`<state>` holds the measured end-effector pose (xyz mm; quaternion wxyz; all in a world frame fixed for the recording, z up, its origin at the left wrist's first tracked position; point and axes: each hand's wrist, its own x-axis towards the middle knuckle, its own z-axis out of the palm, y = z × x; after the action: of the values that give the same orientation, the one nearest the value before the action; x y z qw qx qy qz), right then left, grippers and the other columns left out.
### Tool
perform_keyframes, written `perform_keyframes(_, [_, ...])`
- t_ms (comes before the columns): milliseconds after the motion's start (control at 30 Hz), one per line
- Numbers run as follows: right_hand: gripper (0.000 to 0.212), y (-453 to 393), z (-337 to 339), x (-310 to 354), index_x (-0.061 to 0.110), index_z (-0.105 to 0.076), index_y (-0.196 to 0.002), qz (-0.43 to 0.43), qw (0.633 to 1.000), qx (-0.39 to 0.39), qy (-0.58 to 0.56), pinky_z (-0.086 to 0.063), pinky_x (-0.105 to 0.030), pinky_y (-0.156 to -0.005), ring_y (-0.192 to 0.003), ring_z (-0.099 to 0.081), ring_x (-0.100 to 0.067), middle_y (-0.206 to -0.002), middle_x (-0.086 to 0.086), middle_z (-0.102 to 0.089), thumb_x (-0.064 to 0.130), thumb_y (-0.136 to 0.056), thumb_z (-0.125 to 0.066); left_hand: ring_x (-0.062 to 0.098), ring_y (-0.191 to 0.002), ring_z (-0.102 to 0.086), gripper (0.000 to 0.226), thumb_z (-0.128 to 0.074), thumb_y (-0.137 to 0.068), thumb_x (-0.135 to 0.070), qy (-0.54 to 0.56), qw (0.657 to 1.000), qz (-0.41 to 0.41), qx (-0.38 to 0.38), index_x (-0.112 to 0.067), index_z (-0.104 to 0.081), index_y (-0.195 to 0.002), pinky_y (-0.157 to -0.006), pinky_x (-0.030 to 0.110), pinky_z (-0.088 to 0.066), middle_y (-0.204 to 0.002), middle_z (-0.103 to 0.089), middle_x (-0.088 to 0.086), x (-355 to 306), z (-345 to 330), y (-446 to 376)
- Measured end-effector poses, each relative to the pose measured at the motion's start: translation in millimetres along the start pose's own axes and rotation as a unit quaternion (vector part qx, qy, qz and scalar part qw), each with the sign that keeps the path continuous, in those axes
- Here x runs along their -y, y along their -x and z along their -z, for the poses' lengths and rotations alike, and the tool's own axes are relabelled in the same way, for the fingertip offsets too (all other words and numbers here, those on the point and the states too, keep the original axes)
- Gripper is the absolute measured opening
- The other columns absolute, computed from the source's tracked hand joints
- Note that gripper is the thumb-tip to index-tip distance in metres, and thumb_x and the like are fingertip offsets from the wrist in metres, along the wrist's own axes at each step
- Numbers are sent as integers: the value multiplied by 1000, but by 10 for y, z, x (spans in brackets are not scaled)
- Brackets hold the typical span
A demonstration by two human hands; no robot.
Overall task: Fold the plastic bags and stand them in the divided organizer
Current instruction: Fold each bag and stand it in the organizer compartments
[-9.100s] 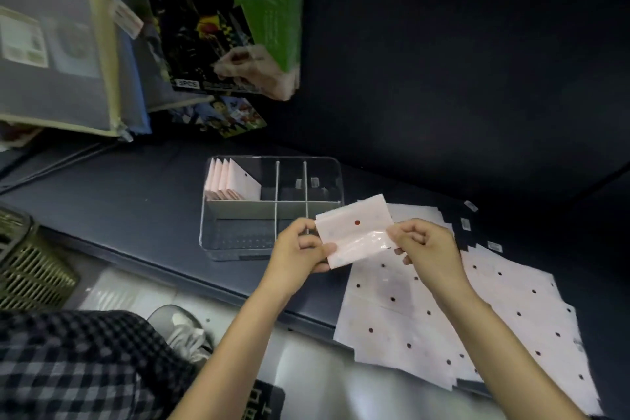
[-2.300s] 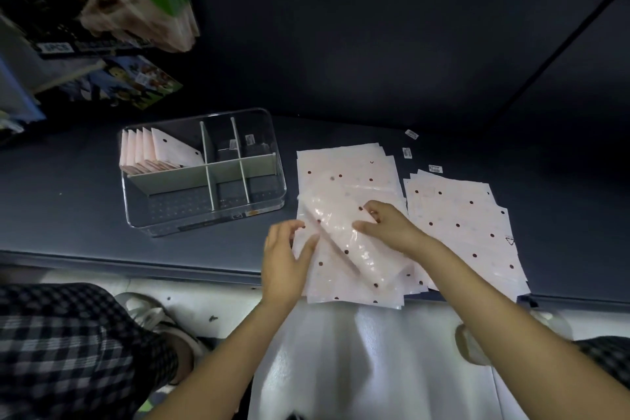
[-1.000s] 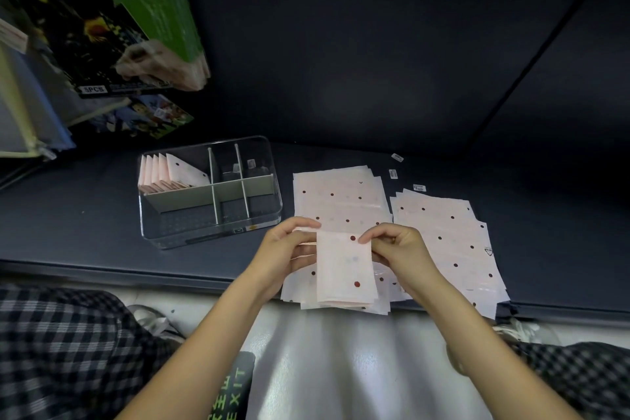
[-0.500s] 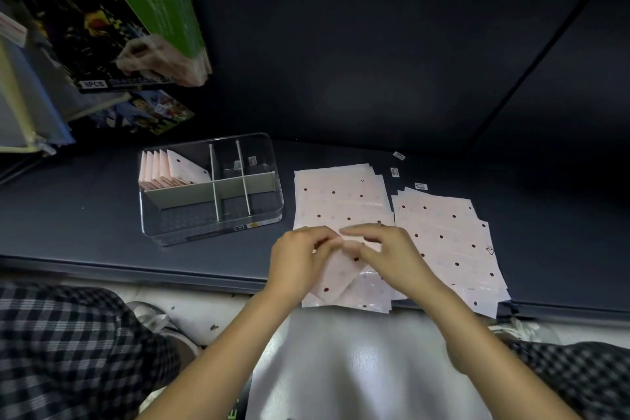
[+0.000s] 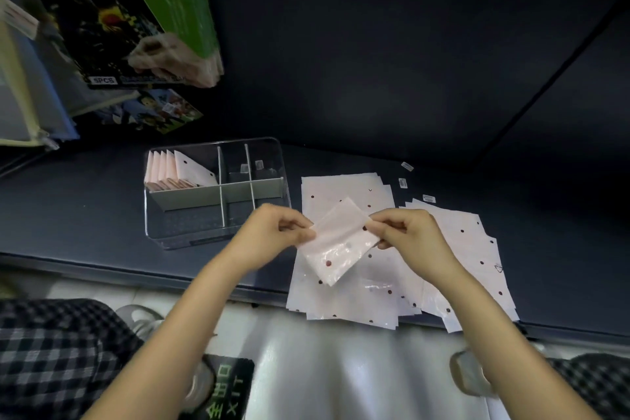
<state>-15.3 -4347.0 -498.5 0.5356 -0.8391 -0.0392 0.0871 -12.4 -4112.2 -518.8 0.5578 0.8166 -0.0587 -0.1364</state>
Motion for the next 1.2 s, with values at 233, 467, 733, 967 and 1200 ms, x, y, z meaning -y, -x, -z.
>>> perform_keyframes(233, [15, -422, -435, 260, 19, -71, -76, -5, 1000, 1, 17, -52, -14, -56, -60, -69, -12, -68, 4, -72, 10, -86, -66, 6, -66, -60, 22, -69, -83, -6, 60, 996, 10, -65, -25, -71, -72, -66, 22, -51, -70, -69, -8, 222, 538, -205])
perform_keyframes(467, [17, -1339, -1293, 708, 19, -64, -70, 44, 996, -45, 68, -53, -18, -53, -50, -65, -6, -55, 3, -65, 13, -85, -66, 28, -107, -43, 22, -55, -91, -24, -251, 893, 117, -355, -23, -65, -111, -88, 38, -40, -116, -55, 6, 936, 1201, -333])
perform_keyframes(733, [16, -2000, -2248, 863, 9, -62, -85, 165, 907, -29, 387, -51, -37, -60, -72, -63, -29, -77, -10, -67, 20, -92, -52, 23, -115, -36, 34, -45, -96, -32, -321, 869, 148, -345, -25, -56, -127, -90, 34, -28, -130, -49, -2, 1377, 1207, -475])
perform_keyframes(967, [15, -2190, -2726, 684, 7, -64, -87, 122, 904, 21, 409, -54, -39, -69, -79, -65, -30, -83, -11, -69, 14, -89, -51, 28, -102, -51, 31, -67, -83, -17, -298, 849, 90, -428, -16, -67, -114, -81, 39, -41, -114, -65, 1, 1441, 1142, -445])
perform_keyframes(1200, [24, -2260, -2972, 565, 10, -65, -80, -1, 978, 77, 195, -57, -41, -76, -74, -68, -22, -74, -7, -70, 32, -88, -64, 21, -107, -43, 22, -57, -90, -19, -221, 860, 99, -449, -17, -64, -111, -85, 31, -31, -116, -54, 1, 1534, 1124, -374])
